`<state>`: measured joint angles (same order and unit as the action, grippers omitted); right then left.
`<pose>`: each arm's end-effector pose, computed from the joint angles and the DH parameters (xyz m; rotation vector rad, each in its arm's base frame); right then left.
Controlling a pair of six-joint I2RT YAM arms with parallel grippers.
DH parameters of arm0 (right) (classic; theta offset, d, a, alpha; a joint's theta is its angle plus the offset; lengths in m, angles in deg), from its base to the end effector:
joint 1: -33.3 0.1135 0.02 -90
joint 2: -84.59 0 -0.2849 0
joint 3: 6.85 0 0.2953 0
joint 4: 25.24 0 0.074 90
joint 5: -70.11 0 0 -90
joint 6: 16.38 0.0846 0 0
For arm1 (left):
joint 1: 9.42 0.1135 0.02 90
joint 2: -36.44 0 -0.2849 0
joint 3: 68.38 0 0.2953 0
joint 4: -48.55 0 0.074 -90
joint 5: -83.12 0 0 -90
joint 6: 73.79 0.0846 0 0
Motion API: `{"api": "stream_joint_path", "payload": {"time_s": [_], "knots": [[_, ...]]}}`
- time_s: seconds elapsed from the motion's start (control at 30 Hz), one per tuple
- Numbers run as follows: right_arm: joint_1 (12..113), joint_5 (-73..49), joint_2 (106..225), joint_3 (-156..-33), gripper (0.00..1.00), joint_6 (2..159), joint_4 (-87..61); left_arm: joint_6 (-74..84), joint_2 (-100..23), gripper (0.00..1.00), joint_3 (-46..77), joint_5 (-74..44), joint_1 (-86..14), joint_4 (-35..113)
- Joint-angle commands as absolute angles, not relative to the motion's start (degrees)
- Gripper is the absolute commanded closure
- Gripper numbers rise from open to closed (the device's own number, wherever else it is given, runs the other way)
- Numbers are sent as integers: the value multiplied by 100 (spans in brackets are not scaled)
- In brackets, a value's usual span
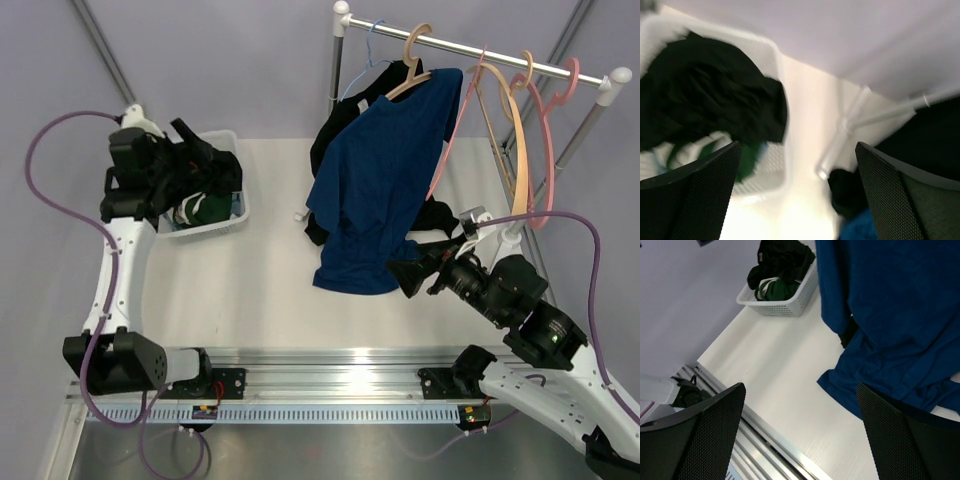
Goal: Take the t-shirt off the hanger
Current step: Pick up the hanger from the clothesline.
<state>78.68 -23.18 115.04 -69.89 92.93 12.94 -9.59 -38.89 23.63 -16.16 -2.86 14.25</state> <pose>0.1305 0.1254 0.4015 -0.3466 1.6972 0.7982 0.3799 0.0300 0.4262 -0.4186 1.8451 -0.3820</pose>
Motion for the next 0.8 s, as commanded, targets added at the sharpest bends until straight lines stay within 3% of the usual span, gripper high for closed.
{"api": "stream_joint_path", "payload": {"time_s": [0.0, 0.17, 0.23, 0.47, 0.77], "knots": [[7909, -3235, 11745, -7210, 0, 9313, 1478, -946, -3652, 1, 1631, -1752, -915, 1458], [7909, -3992, 12140, -7718, 1, 9541, 1671, -1261, -2818, 1, 6, -1786, -1793, 2511], [7900, -4011, 12842, -8543, 0, 9612, 2013, -1341, -2517, 1, -715, -1270, -2153, 3109], [7909, -4414, 14968, -11319, 1, 9603, 2542, -1428, -1825, 1, -1516, -864, -3629, 3550], [7900, -6443, 16657, -12825, 1, 9497, 2138, -1832, -594, 1, -2782, -689, -5125, 4147]]}}
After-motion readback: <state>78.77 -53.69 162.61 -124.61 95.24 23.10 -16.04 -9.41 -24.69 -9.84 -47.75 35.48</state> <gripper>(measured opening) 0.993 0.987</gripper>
